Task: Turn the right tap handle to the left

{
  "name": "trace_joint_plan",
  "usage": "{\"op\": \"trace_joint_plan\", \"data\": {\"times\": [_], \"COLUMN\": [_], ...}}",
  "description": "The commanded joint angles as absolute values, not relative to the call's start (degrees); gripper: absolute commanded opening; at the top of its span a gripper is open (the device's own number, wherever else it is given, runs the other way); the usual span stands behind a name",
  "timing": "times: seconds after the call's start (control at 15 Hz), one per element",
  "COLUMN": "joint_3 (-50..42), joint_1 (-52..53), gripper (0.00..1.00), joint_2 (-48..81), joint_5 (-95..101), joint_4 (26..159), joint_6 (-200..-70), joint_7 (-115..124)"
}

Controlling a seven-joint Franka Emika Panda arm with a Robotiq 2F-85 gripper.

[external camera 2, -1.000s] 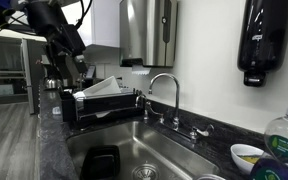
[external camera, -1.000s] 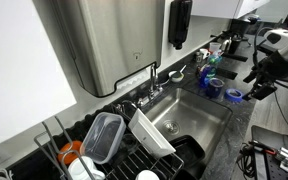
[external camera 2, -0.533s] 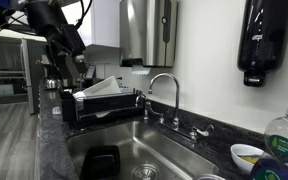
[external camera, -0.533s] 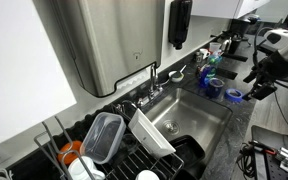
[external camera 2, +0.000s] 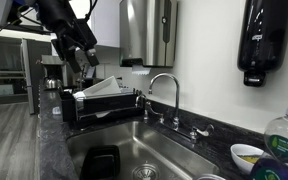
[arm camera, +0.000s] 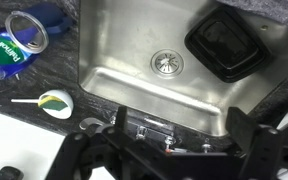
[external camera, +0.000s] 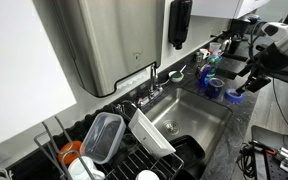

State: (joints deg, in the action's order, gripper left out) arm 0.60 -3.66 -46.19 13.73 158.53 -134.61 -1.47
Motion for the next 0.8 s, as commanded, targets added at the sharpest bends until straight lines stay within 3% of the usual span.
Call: {"op": "trace_joint_plan", "data": {"times": [0.0, 0.73], "joint_3": [-2.15, -10.49], "joint_1": [-4.19, -2.8], "gripper": [1.0, 1.0], "joint_2": [-37.72, -12.54], "joint_5": [15.65, 15.35], "joint_4": [154.3, 135.98], "joint_6": [-139.18, -141.36], "joint_7": [-7.03, -29.43]}}
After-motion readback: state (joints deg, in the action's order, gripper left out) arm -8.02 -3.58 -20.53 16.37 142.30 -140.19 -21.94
